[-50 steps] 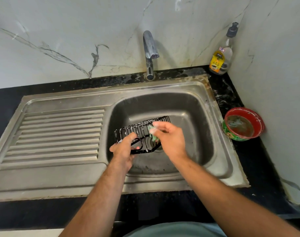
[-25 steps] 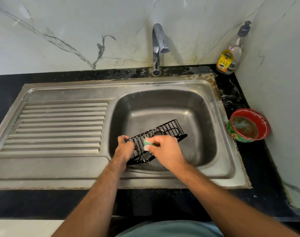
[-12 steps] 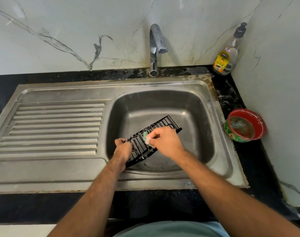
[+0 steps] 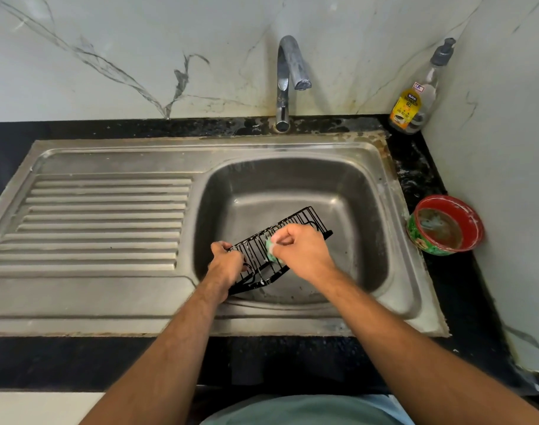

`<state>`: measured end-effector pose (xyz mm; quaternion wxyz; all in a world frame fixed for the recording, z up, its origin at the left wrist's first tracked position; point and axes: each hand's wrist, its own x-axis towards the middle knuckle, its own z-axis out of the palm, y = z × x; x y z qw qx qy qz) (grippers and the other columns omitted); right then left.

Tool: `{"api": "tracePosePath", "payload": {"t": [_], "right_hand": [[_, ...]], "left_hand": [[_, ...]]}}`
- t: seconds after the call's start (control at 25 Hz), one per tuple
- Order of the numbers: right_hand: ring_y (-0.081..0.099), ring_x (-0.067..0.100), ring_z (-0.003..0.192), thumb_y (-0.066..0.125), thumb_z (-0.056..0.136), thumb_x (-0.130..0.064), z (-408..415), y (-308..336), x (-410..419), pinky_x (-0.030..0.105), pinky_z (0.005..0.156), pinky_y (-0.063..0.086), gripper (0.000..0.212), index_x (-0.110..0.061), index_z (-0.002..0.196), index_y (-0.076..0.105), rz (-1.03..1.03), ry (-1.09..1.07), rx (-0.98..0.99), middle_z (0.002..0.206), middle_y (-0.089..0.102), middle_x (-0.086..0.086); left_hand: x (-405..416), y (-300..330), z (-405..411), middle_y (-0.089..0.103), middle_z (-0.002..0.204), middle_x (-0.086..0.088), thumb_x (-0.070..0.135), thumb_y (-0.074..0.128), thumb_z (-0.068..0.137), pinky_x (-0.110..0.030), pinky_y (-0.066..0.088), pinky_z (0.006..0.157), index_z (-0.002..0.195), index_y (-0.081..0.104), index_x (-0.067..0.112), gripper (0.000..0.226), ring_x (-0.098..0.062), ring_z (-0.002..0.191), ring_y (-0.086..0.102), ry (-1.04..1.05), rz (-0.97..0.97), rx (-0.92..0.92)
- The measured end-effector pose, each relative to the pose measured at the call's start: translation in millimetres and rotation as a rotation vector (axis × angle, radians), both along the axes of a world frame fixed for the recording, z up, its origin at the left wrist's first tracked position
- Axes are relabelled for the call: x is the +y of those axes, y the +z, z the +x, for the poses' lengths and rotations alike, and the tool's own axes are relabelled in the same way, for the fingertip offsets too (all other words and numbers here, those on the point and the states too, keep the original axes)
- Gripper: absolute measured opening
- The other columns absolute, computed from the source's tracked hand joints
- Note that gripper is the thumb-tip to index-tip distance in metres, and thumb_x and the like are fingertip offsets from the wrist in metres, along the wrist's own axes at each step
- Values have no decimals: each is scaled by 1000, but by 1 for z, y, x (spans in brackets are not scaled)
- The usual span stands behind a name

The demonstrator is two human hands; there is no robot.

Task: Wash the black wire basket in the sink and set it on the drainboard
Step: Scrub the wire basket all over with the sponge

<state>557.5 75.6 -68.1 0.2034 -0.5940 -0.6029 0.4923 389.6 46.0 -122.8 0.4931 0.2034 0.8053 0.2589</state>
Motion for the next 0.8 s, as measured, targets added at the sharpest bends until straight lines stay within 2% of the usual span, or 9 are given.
{"api": "tracePosePath", "payload": {"t": [0.08,0.2,0.36,0.4,0.52,0.6,0.72,0.8], "right_hand": [[63,-13,76,76,86,-19,12,-1,-12,4,73,49,11,-28,88,70,6,69,-96,85,70,-18],[63,-12,77,76,87,-21,14,3,-23,4,74,49,12,-32,90,71,112,61,-75,86,71,-19],[66,-2,93,76,88,-23,-10,10,-13,11,89,48,26,-27,114,74,184,134,-94,107,73,-13],[67,-1,93,75,88,-22,-12,10,-10,11,87,50,25,-25,113,75,163,139,-119,111,73,-12],[67,-3,78,74,89,-20,0,4,-18,8,63,53,15,-23,104,77,93,159,-166,107,73,-11],[68,-1,76,71,92,-22,3,3,-28,11,60,55,12,-24,103,76,77,178,-164,101,73,-13],[67,3,75,67,93,-22,-15,6,-16,22,71,58,15,-26,104,76,160,129,-128,94,74,-10],[67,5,87,67,91,-22,-25,8,-5,25,85,56,16,-25,104,76,167,95,-120,99,76,-9]], "left_hand": [[1,-1,-1,64,91,-6,10,45,90,-35,41,75,124,36,24,38,-15,74,58,8,3,-16],[1,-3,0,65,95,-5,11,44,89,-35,43,73,127,37,24,40,-15,81,63,-8,4,-5],[1,-3,0,65,91,-7,14,45,90,-39,46,79,127,36,23,39,-19,81,61,2,2,-3],[1,-3,-1,64,90,-7,14,44,90,-40,45,81,128,35,22,39,-20,77,57,7,-1,-13],[2,-3,-2,59,88,-6,11,39,92,-39,43,79,128,34,18,37,-17,65,47,31,-4,-55],[2,-6,-3,60,88,-7,11,41,92,-38,37,78,129,34,19,39,-16,65,47,19,-3,-55],[2,-7,-3,61,86,-6,13,42,90,-37,39,76,128,34,21,39,-18,69,47,-2,-10,-53],[2,-8,-5,60,83,-5,16,41,90,-34,38,66,128,34,22,39,-19,69,47,17,-20,-76]]}}
